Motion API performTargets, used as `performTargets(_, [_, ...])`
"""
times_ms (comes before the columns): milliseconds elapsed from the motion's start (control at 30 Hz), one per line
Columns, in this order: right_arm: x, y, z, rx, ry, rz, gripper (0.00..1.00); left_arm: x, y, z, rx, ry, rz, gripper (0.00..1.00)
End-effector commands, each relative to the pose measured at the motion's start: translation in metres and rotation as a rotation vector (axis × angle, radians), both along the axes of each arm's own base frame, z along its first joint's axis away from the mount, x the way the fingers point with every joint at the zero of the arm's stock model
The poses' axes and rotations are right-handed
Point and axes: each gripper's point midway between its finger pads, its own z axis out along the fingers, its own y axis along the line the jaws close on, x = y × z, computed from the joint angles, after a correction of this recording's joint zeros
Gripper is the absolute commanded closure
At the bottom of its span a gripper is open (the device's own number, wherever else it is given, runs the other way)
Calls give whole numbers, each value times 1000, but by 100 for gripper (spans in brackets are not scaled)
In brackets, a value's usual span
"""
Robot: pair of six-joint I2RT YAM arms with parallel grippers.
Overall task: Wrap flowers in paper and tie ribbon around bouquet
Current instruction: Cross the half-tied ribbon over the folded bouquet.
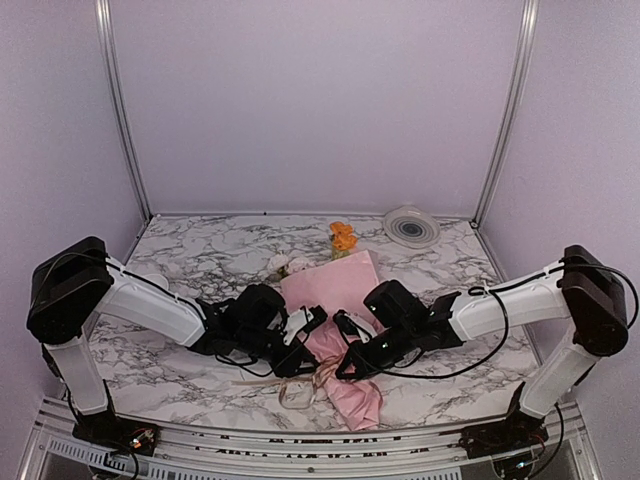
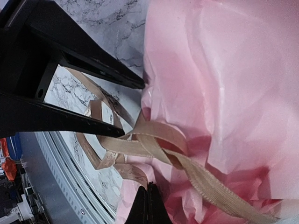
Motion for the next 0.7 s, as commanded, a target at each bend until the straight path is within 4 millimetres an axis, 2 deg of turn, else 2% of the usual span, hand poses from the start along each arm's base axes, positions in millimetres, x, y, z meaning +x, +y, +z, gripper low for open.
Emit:
performTargets(0, [8,6,7,15,-31,4,100,0,-13,16,-38,-5,-41,68])
performTargets(167, [7,8,9,25,-31,13,100,-1,-13,14,-30,-4,-47,61])
performTargets(300, [5,9,11,35,-30,24,100,-3,-12,8,-15,16,-54,59])
performTargets(500, [5,10,10,42,-31,32,100,-2,-9,-8,58,38,-50,60])
performTargets(600, [5,10,10,42,-32,33,100,0,-10,-6,53,31,-45,61])
performTargets(667, [5,10,11,43,-33,33,100,-2,-10,-3,43,30,-49,67])
